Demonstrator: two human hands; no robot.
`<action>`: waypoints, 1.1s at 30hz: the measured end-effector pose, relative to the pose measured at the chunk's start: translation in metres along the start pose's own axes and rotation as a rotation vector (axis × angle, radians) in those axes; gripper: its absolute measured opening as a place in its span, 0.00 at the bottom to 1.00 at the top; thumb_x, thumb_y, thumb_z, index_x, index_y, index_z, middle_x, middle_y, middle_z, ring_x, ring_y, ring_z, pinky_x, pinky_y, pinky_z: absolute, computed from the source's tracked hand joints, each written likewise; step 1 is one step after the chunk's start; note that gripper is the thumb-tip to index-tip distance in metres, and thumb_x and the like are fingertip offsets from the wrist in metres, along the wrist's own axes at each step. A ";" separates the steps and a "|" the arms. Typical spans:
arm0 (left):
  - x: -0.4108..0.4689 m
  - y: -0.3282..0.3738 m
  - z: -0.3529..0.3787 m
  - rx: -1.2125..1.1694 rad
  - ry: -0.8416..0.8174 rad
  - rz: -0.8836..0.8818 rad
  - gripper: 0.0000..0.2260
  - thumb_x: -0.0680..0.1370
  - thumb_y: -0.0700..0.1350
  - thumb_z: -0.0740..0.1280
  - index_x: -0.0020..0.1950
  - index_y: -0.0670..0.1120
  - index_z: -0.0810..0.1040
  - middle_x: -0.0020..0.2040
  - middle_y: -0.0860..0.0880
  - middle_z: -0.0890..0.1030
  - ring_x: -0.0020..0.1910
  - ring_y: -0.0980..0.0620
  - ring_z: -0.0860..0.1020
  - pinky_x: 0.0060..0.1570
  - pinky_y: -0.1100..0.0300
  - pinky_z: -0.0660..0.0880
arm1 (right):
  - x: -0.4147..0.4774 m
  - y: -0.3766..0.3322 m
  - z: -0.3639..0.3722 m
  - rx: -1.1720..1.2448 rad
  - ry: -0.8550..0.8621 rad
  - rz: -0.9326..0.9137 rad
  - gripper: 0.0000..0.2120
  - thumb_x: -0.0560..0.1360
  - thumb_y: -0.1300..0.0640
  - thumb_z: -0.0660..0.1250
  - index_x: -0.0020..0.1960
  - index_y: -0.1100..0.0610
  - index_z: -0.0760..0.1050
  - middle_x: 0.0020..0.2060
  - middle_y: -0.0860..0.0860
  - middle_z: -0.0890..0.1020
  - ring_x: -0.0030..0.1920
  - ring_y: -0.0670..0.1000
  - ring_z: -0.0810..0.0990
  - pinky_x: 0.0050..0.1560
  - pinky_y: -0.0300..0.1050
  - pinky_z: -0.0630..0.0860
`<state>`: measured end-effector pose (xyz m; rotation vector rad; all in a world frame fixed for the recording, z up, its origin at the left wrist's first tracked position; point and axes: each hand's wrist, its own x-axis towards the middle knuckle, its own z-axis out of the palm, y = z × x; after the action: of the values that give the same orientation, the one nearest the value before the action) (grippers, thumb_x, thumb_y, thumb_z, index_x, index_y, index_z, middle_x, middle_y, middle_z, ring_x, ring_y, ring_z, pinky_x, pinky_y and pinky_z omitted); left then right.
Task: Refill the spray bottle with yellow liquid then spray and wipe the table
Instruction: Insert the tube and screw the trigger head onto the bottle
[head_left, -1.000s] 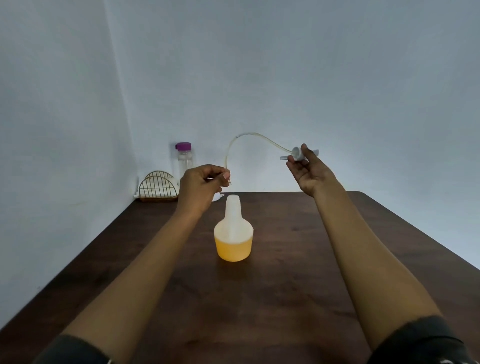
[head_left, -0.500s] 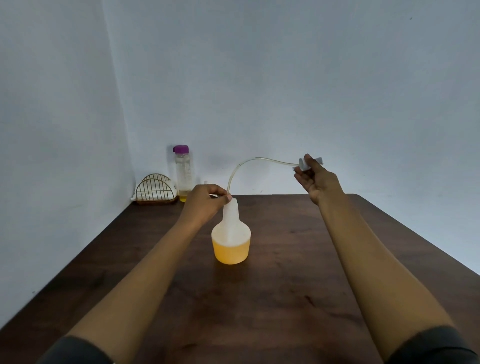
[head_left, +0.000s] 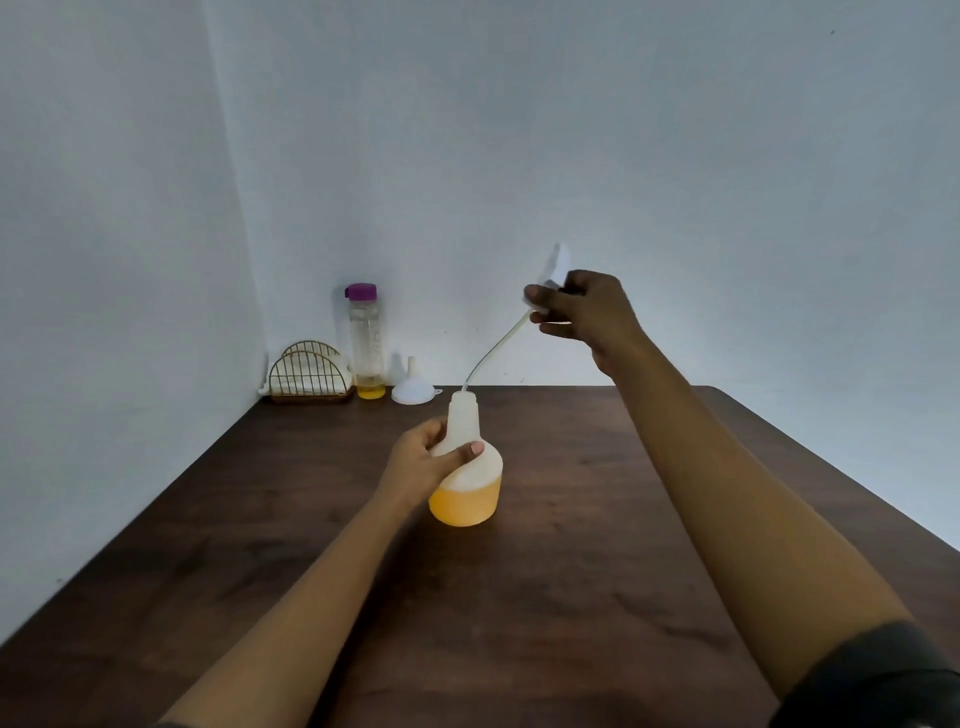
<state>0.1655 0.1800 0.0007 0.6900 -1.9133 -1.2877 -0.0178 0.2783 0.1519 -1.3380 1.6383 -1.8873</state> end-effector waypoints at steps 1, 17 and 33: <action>-0.001 -0.002 0.001 -0.019 0.010 0.006 0.16 0.70 0.51 0.74 0.56 0.52 0.76 0.51 0.57 0.81 0.52 0.54 0.79 0.42 0.65 0.75 | 0.000 -0.002 0.005 -0.048 -0.044 -0.011 0.13 0.68 0.56 0.76 0.39 0.61 0.73 0.40 0.54 0.84 0.39 0.51 0.85 0.42 0.44 0.82; 0.000 -0.020 0.010 -0.042 0.070 -0.003 0.24 0.72 0.55 0.71 0.65 0.50 0.73 0.59 0.51 0.77 0.57 0.49 0.75 0.55 0.53 0.75 | 0.002 0.001 0.049 -0.535 -0.524 -0.055 0.09 0.66 0.57 0.76 0.41 0.60 0.81 0.36 0.54 0.79 0.37 0.49 0.74 0.41 0.40 0.71; -0.002 -0.021 0.012 -0.139 0.051 0.026 0.11 0.72 0.52 0.72 0.51 0.60 0.75 0.50 0.57 0.81 0.49 0.59 0.79 0.44 0.65 0.76 | 0.002 0.039 0.051 -0.414 -0.680 -0.020 0.11 0.70 0.56 0.73 0.52 0.57 0.82 0.50 0.52 0.84 0.53 0.50 0.81 0.58 0.45 0.75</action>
<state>0.1580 0.1812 -0.0222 0.6194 -1.7679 -1.3590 0.0084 0.2347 0.1136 -1.8830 1.6621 -0.9304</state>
